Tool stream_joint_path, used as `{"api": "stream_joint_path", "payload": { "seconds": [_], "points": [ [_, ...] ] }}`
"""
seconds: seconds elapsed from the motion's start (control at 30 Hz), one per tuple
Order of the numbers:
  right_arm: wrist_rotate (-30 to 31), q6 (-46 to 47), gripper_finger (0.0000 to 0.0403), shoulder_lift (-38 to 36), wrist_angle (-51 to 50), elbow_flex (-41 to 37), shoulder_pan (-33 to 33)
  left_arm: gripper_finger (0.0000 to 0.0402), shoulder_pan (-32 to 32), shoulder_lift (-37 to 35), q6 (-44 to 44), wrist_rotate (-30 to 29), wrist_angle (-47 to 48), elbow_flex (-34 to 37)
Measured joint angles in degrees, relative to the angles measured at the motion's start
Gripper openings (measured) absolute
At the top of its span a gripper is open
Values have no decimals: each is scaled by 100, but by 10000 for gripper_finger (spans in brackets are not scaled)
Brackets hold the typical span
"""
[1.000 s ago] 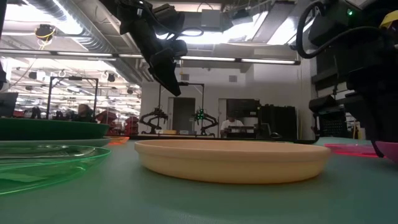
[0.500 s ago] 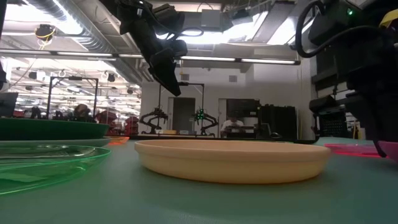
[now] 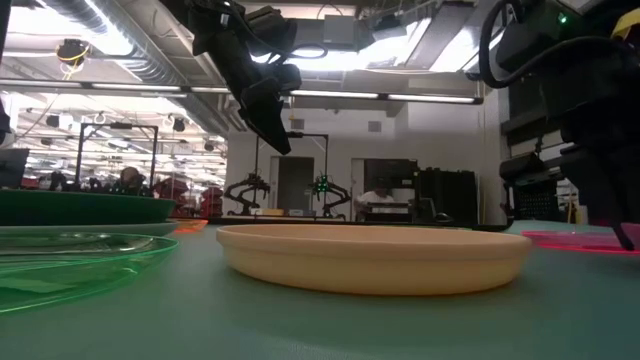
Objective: Stack plastic plates
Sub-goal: Stack the pink plate on top of the green plate
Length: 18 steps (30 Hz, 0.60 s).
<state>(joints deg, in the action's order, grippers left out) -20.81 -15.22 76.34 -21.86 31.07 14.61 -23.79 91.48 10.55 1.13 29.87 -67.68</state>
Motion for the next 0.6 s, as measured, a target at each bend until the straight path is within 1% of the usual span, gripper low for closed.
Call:
{"api": "stream_joint_path", "payload": {
  "seconds": [0.17, 0.4, 0.6],
  "points": [
    [-86, -2, 0, -168, 225, 0, 0, 127, 0, 0, -2, -1, -2, 0],
    [-67, 29, 1, -448, 239, 0, 0, 127, 0, 0, -3, -2, -19, 0],
    [157, 210, 1, -709, 244, 0, 0, 127, -2, 0, 3, -1, -69, 0]
  ]
}}
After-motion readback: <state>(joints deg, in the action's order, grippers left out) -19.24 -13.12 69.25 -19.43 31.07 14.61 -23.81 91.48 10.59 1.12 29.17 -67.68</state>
